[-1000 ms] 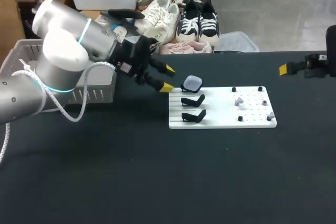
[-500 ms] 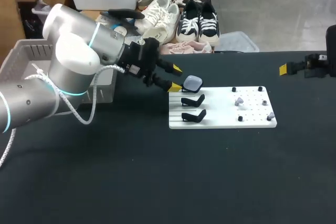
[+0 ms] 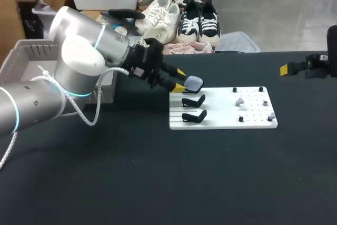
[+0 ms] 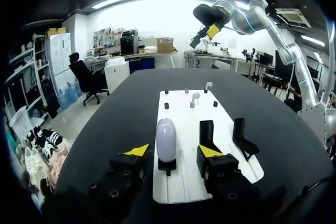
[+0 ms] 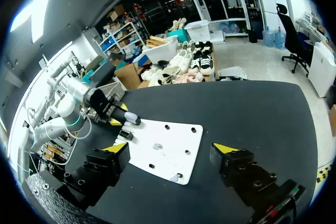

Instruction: Pick up each earbud case from the left stands, insert the matching earbuds, close the lid, and place the case in the box.

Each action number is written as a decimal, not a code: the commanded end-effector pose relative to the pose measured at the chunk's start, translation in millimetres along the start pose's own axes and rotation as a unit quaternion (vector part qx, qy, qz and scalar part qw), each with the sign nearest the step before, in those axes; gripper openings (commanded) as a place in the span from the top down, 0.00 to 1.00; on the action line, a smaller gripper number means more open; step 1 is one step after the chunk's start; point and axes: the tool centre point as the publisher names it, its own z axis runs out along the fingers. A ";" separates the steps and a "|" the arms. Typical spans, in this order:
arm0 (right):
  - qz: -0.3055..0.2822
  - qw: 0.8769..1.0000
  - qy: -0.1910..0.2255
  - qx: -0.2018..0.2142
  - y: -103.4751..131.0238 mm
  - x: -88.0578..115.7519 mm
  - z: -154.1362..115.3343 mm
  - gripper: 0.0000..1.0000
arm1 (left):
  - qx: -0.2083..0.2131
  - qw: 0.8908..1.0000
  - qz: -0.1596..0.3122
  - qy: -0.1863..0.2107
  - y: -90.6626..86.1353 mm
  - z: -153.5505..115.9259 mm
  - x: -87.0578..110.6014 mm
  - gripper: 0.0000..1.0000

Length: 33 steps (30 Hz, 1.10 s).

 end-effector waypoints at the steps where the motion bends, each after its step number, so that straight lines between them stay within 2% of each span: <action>1: 0.000 1.000 0.001 -0.001 -0.7 -0.4 0.7 0.00 | 0.000 1.000 0.000 -0.001 7.6 5.3 0.1 0.48; 8: 0.000 1.000 0.001 -0.001 -0.7 -0.4 0.7 0.00 | -0.001 1.000 -0.002 -0.005 9.5 10.3 -2.2 0.51; 14: 0.000 1.000 0.001 -0.001 -0.7 -0.4 0.7 0.00 | 0.002 1.000 -0.001 -0.008 8.0 14.7 -4.7 0.47; 20: 0.000 1.000 0.001 -0.001 -0.7 -0.4 0.7 0.00 | 0.003 1.000 -0.002 -0.007 11.7 20.8 -3.0 0.50; 30: 0.000 1.000 0.001 -0.001 -0.7 -0.4 0.7 0.00 | 0.000 1.000 -0.002 -0.008 15.3 23.0 -3.6 0.49; 33: 0.000 1.000 0.001 -0.001 -0.7 -0.4 0.7 0.00 | 0.003 1.000 0.000 -0.007 13.8 24.3 -2.3 0.51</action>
